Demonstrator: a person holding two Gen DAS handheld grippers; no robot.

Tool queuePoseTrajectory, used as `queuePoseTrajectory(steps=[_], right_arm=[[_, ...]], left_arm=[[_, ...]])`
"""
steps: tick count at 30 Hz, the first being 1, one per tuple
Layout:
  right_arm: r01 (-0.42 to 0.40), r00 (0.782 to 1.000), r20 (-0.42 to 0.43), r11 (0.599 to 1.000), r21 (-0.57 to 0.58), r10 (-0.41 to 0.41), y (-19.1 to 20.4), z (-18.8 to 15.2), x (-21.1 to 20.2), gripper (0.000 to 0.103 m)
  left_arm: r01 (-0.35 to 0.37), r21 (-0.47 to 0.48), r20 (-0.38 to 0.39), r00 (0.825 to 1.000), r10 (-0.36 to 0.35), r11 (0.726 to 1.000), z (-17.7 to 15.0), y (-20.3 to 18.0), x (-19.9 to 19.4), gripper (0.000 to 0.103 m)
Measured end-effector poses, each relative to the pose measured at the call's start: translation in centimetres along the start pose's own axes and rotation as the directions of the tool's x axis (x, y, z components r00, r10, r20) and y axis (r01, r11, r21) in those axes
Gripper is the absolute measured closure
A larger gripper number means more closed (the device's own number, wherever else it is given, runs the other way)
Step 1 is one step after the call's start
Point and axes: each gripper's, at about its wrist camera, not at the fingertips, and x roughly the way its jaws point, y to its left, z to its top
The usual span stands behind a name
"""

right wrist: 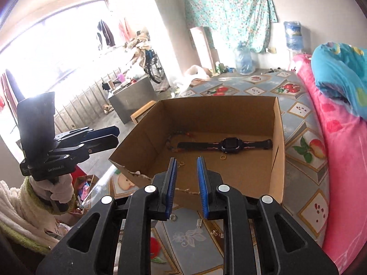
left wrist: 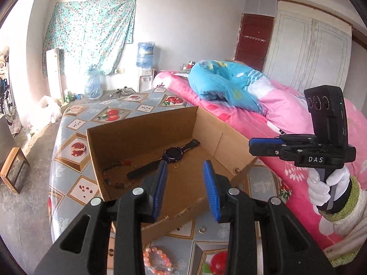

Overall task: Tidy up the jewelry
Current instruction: 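Lift both tools out of the box back over the table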

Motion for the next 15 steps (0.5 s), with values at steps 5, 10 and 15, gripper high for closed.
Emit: queuePoseTrajectory(steps=[5,10,15], right_arm=[[-0.007,1.000,-0.022,1.000,0.014,0.008,1.6,-4.5,0.4,0.084],[0.073,0.990,-0.127,0.995,0.072,-0.063,1.8,-8.8,3.9,0.084],[0.116,0.979,-0.180,0.987,0.108,-0.095,1.8,-10.7,5.5,0.084]], left_arm=[[0.073,-0.041,-0.047,0.996,-0.074,0.997,-5.4,-2.6,0.4,0.071],[-0.004,0.012,-0.150,0.989,0.006,1.000,-9.7,-4.6,4.7,0.071],[-0.067,0.090,-0.198,0.977,0.084,0.994,-10.5,-4.8,8.5,0.073]])
